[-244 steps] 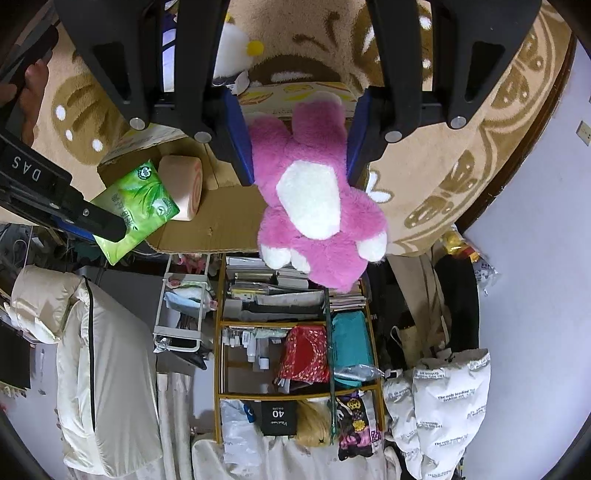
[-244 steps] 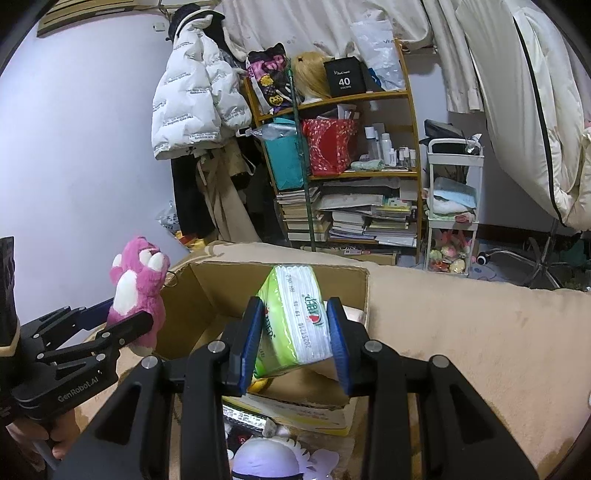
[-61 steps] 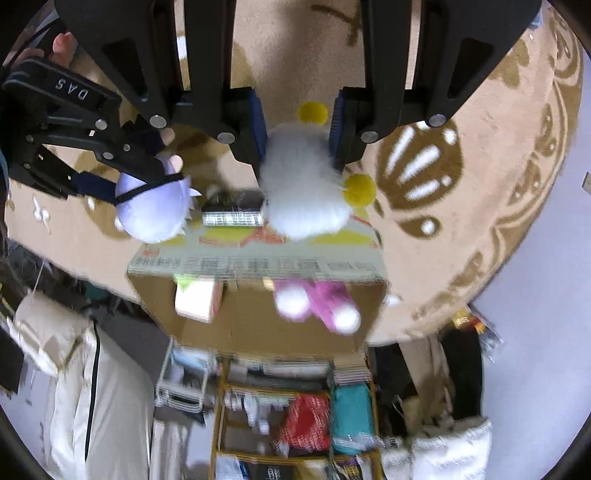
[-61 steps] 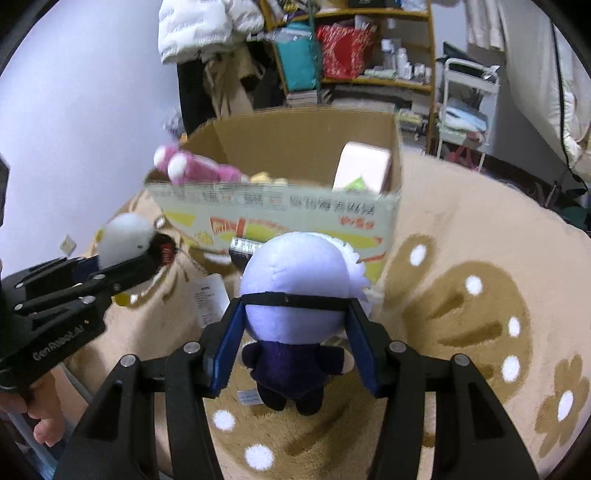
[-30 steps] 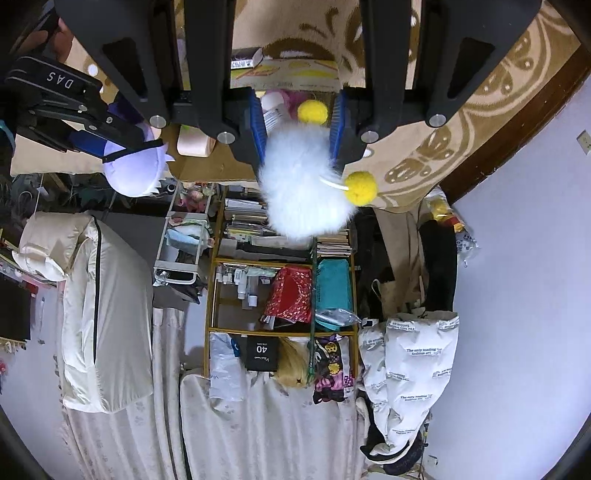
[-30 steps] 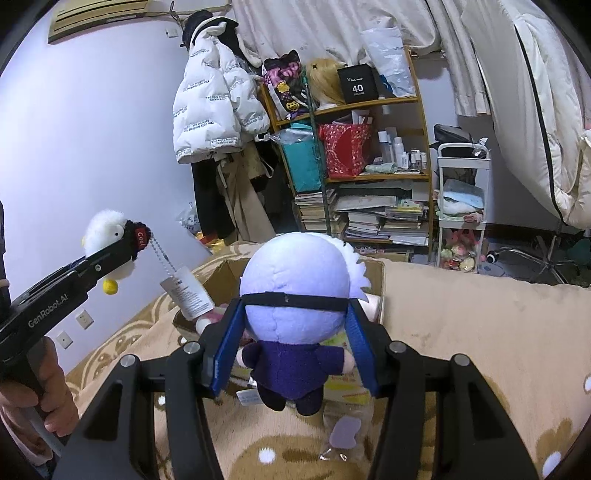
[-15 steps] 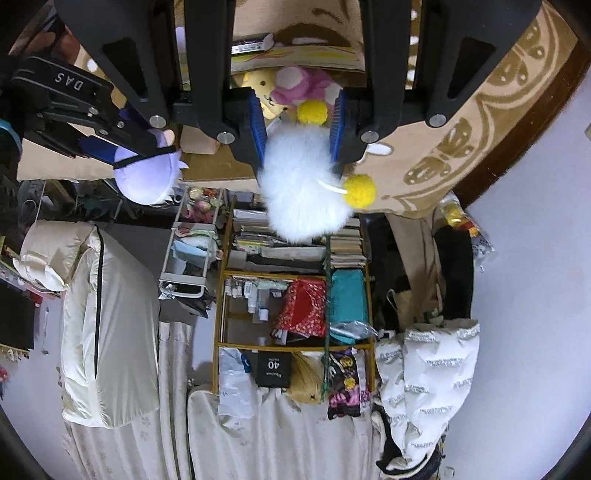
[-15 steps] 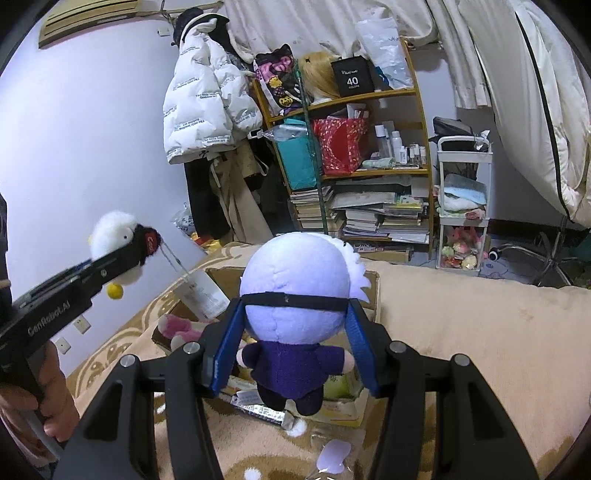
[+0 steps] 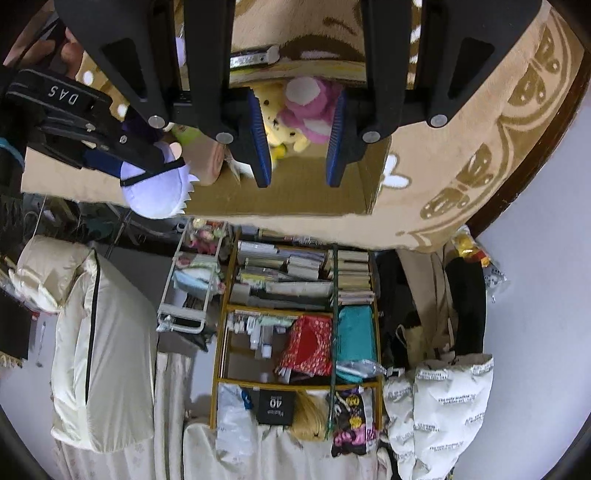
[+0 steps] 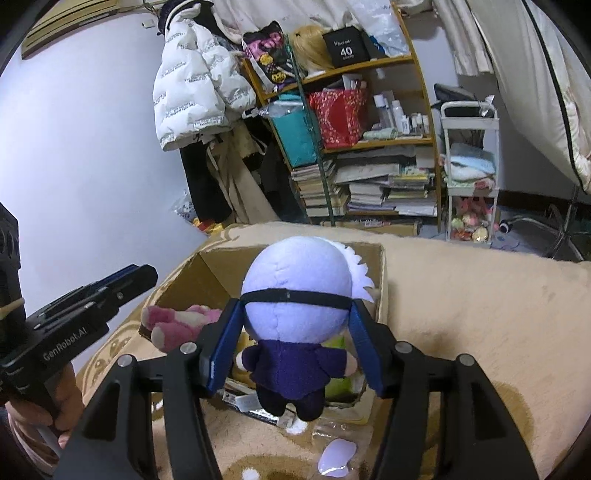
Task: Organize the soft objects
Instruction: 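Lift both plushes over the box and open both tools to drop them in, then lower the right tool to the clear bag with the lavender item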
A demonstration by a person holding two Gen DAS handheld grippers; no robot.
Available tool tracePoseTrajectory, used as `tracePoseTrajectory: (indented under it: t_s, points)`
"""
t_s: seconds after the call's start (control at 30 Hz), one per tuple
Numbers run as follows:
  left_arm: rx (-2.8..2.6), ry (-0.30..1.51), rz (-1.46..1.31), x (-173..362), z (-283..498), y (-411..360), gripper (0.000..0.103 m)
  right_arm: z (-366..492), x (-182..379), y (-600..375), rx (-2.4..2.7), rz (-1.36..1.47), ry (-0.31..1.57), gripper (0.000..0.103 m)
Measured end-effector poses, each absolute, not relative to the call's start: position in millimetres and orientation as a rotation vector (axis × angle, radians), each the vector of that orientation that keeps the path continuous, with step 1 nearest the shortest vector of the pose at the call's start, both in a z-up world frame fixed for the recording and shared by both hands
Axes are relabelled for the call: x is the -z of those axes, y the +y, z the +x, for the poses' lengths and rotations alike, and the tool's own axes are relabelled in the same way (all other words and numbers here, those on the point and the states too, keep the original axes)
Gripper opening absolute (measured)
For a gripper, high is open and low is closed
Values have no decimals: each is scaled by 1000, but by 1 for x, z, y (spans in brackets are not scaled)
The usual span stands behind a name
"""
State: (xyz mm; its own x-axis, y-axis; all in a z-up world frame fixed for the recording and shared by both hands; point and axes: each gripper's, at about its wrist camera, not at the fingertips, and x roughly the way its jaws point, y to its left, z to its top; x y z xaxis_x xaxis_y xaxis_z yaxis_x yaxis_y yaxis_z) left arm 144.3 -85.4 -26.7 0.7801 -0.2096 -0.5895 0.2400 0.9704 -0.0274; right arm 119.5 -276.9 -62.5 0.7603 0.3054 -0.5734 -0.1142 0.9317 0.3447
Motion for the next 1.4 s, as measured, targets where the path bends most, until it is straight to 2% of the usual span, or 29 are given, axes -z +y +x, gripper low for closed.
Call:
tracePoseTrajectory:
  t_s: [0.17,0.2,0.23,0.27,0.3,0.4,0.47,0.5,0.57,0.67,0.8,1.4]
  points:
    - [219,680,87,35,142,-86,30,120,65,-276,-239,304,689,64]
    - [215,685,90,35,141,-85,31,119,64,-276,-242,306,685,67]
    - [214,692,88,35,140,-84,38,118,63,-277,-241,308,680,70]
    - [211,696,85,35,138,-83,51,117,61,-277,-238,309,676,78]
    - [203,696,78,34,135,-81,56,115,60,-278,-232,310,669,84]
    - [183,689,85,32,127,-77,66,110,58,-280,-215,309,658,91]
    - [172,692,95,30,124,-76,78,106,58,-282,-202,306,667,95]
    - [162,689,99,29,122,-75,80,104,58,-283,-194,307,672,98]
    - [139,681,113,27,116,-74,88,100,55,-286,-195,305,671,99]
    - [138,674,131,24,106,-73,95,95,50,-287,-191,296,665,100]
    - [155,677,139,24,94,-73,100,87,46,-291,-186,308,665,103]
    - [255,743,111,50,82,-92,101,65,61,-292,-143,319,787,103]
